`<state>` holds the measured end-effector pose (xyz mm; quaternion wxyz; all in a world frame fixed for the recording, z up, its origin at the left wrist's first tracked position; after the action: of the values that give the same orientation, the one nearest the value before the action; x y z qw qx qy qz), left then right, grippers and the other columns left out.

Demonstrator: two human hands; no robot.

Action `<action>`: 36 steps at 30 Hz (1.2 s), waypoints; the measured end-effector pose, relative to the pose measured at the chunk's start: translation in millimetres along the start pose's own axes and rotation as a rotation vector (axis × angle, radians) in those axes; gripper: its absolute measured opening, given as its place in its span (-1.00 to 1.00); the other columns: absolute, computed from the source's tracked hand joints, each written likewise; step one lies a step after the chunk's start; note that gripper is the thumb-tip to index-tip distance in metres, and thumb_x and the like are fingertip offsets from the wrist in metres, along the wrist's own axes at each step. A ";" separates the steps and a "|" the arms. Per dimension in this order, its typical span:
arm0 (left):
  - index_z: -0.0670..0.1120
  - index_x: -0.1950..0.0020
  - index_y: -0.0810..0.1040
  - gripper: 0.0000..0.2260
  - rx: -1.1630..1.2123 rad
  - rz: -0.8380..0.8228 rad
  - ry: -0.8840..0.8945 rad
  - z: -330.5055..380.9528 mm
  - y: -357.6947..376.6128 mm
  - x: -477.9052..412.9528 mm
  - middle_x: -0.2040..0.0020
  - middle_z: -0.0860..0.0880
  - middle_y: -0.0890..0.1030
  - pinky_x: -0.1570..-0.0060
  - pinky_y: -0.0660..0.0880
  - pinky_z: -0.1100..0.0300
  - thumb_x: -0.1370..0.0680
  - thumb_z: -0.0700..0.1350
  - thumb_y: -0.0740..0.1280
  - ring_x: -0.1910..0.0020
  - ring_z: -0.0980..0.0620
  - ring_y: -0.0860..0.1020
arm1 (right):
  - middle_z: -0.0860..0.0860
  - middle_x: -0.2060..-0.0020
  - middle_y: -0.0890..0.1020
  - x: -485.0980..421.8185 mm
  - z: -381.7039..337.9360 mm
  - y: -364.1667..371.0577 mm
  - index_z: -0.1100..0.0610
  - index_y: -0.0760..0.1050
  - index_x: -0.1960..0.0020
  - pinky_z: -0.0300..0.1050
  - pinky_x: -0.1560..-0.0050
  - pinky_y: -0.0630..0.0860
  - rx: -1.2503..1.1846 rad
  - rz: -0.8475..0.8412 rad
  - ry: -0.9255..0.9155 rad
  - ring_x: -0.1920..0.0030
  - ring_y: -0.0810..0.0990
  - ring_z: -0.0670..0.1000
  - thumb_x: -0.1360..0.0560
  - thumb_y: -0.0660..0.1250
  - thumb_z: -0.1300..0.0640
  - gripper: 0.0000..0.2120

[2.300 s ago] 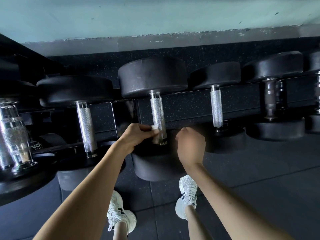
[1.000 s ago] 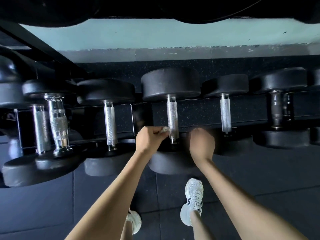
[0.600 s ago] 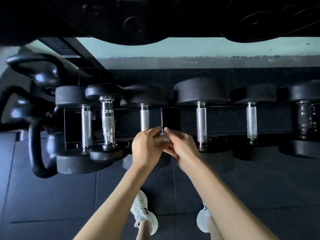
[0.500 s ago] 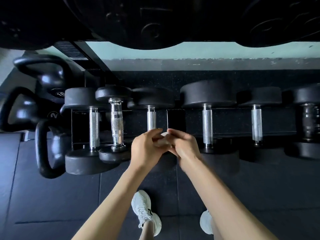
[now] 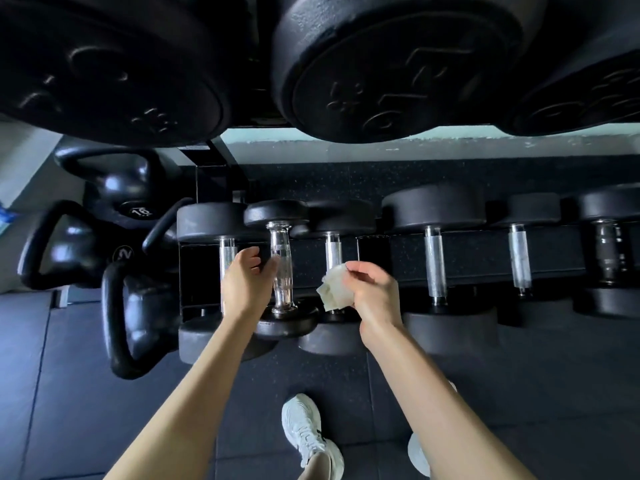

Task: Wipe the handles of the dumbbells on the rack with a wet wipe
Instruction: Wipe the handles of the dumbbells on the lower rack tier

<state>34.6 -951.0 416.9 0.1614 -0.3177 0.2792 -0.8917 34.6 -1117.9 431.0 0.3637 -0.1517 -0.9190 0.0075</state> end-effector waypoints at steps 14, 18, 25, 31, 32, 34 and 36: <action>-0.16 -0.16 0.60 -0.71 0.241 -0.169 -0.112 1.1 -2.0 -25.3 0.27 0.07 0.66 0.18 0.62 0.11 -0.45 -0.24 0.45 0.20 0.04 0.63 | -0.04 0.14 0.65 -21.5 -6.1 49.1 0.15 0.65 0.05 -0.54 0.06 0.39 0.300 0.108 -0.540 0.14 0.55 -0.15 -0.45 0.38 0.30 -0.87; -0.13 -0.06 0.61 -0.82 0.306 0.072 -0.051 7.9 -15.3 -35.4 0.04 -0.15 0.66 0.11 0.62 0.00 -0.51 -0.08 0.41 0.28 0.10 0.62 | 0.12 0.12 0.68 -22.1 1.2 81.2 0.23 0.62 -0.06 -0.47 0.15 0.36 0.559 0.008 -0.786 0.17 0.65 0.02 -0.51 0.31 0.29 -0.83; 0.04 -0.10 0.64 -0.57 0.210 -0.042 -0.002 37.1 -25.7 -56.9 0.05 0.13 0.66 -0.08 0.50 0.21 -0.37 0.27 0.39 -0.04 0.17 0.58 | 0.02 0.08 0.69 -6.0 15.9 75.6 0.13 0.59 -0.14 -0.20 0.08 0.54 0.435 -0.140 -0.530 0.11 0.64 -0.13 -0.58 0.23 0.18 -0.80; 0.13 0.13 0.67 -0.83 0.033 -0.165 0.080 50.1 -33.9 -75.1 0.14 0.12 0.68 -0.06 0.54 0.13 -0.35 0.13 0.50 0.05 0.13 0.62 | -0.09 0.25 0.69 -21.9 11.5 74.3 0.13 0.62 -0.01 -0.41 0.25 0.52 -0.039 -0.189 -0.014 0.31 0.61 -0.25 -0.42 0.42 0.32 -0.79; 0.14 0.18 0.66 -0.86 0.028 -0.180 0.079 51.9 -35.3 -77.0 0.17 0.13 0.68 -0.06 0.54 0.11 -0.34 0.13 0.50 0.07 0.13 0.62 | -0.04 0.18 0.70 -23.8 13.3 74.9 0.18 0.60 -0.08 -0.40 0.21 0.53 -0.021 -0.168 -0.019 0.27 0.62 -0.24 -0.42 0.43 0.31 -0.76; 0.13 0.21 0.66 -0.86 0.014 -0.194 0.078 54.2 -36.8 -79.3 0.20 0.14 0.68 -0.06 0.55 0.09 -0.32 0.13 0.52 0.09 0.15 0.63 | -0.07 0.19 0.70 -22.3 19.5 78.8 0.20 0.59 -0.13 -0.39 0.24 0.52 0.013 -0.145 -0.031 0.29 0.59 -0.21 -0.44 0.42 0.26 -0.74; 0.11 0.20 0.68 -0.82 0.005 -0.199 0.088 54.1 -37.6 -80.7 0.21 0.12 0.69 -0.07 0.56 0.03 -0.31 0.15 0.52 0.10 0.13 0.63 | -0.17 0.34 0.66 -18.1 24.6 85.6 0.16 0.61 -0.11 -0.36 0.34 0.46 0.123 -0.071 -0.127 0.39 0.51 -0.22 -0.47 0.40 0.20 -0.78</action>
<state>126.2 -905.1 435.8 0.0602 -0.3042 0.2510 -0.9170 54.0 -1039.1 390.2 0.3134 -0.0953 -0.9429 0.0607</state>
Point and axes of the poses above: each hand's wrist, its own x-axis away from the middle knuckle, its own y-axis out of the palm, z = x × y, the point moved 1 cm from there along -x, towards the middle knuckle
